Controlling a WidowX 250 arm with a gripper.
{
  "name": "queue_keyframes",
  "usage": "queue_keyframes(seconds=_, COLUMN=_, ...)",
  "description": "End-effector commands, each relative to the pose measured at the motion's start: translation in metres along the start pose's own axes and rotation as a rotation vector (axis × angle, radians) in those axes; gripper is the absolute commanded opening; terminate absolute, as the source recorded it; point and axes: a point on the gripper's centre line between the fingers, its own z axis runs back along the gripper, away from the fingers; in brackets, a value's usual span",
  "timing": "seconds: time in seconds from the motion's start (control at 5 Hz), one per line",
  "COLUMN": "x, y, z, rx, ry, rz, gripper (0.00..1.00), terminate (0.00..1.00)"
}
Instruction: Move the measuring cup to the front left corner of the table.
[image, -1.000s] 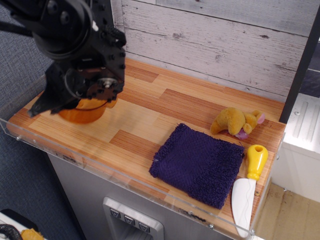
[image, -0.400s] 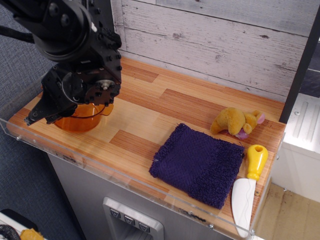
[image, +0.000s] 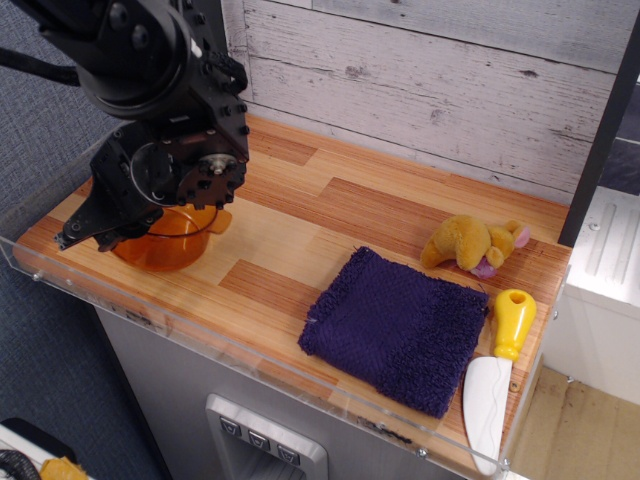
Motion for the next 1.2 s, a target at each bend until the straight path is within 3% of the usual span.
queue_keyframes(seconds=0.0, x=0.006, y=0.006, z=0.017, rx=-0.026, ry=-0.026, rz=0.014, gripper=1.0, terminate=0.0)
queue_keyframes(seconds=0.2, x=0.006, y=0.005, z=0.018, rx=-0.025, ry=-0.027, rz=0.006, gripper=1.0, terminate=0.0)
queue_keyframes(seconds=0.4, x=0.014, y=-0.003, z=0.019, rx=-0.115, ry=-0.039, rz=-0.003, gripper=1.0, terminate=0.0)
queue_keyframes(seconds=0.6, x=0.041, y=-0.014, z=0.036, rx=-0.258, ry=-0.096, rz=0.019, gripper=1.0, terminate=0.0)
queue_keyframes(seconds=0.8, x=0.064, y=-0.029, z=0.075, rx=-0.42, ry=-0.201, rz=0.0, gripper=1.0, terminate=0.0)
queue_keyframes(seconds=1.0, x=0.064, y=-0.039, z=0.1, rx=-0.53, ry=-0.242, rz=-0.047, gripper=1.0, terminate=0.0)
